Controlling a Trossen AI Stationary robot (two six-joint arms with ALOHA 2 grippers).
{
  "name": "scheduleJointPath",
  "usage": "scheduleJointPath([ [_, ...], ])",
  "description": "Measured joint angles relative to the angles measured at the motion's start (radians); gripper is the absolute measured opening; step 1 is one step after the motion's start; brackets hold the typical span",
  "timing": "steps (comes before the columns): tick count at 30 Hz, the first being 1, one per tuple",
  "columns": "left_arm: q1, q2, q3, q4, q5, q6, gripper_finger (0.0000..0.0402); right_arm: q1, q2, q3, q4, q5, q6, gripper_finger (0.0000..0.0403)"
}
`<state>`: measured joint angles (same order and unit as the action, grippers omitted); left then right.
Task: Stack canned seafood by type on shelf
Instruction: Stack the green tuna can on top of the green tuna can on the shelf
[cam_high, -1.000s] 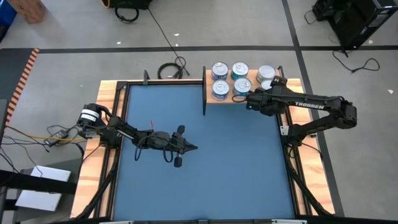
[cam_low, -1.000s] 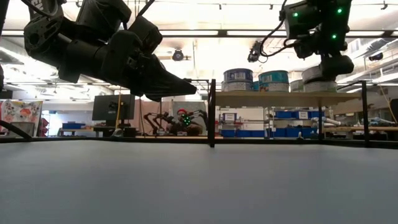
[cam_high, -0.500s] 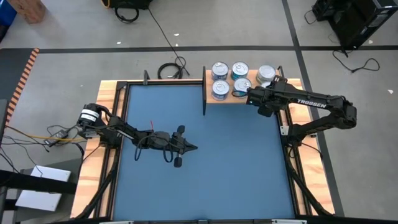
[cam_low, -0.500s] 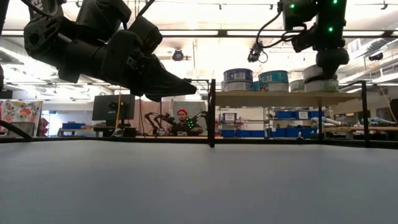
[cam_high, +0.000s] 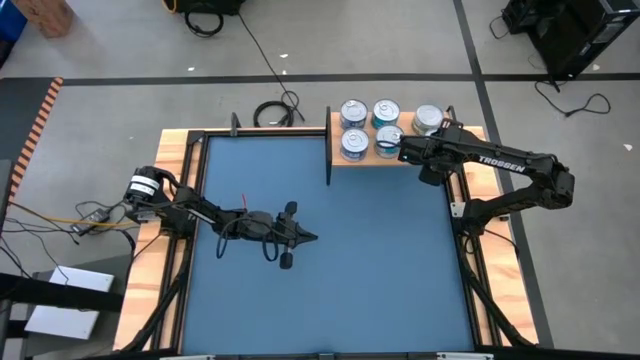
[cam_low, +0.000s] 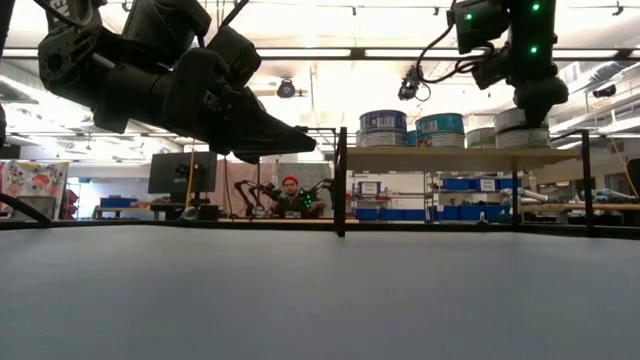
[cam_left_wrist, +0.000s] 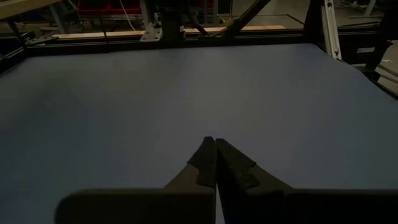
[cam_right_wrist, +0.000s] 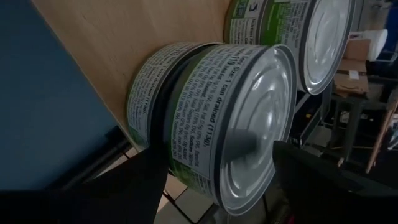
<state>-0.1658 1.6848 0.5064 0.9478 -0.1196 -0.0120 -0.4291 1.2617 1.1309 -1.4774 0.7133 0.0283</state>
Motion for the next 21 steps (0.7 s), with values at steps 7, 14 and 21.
scheduleJointPath([
  [7,0.000,0.000,0.000,0.000,0.000,0.000,0.0005,-0.004,0.001,0.018,-0.004,-0.023,-0.058,0.0296],
  [14,0.000,0.000,0.000,0.000,0.000,0.000,0.0005,-0.031,0.002,0.070,0.000,-0.071,-0.085,0.0293],
  [21,0.000,0.000,0.000,-0.001,0.000,0.000,0.0005,-0.060,0.002,0.076,0.004,-0.159,-0.090,0.0291],
])
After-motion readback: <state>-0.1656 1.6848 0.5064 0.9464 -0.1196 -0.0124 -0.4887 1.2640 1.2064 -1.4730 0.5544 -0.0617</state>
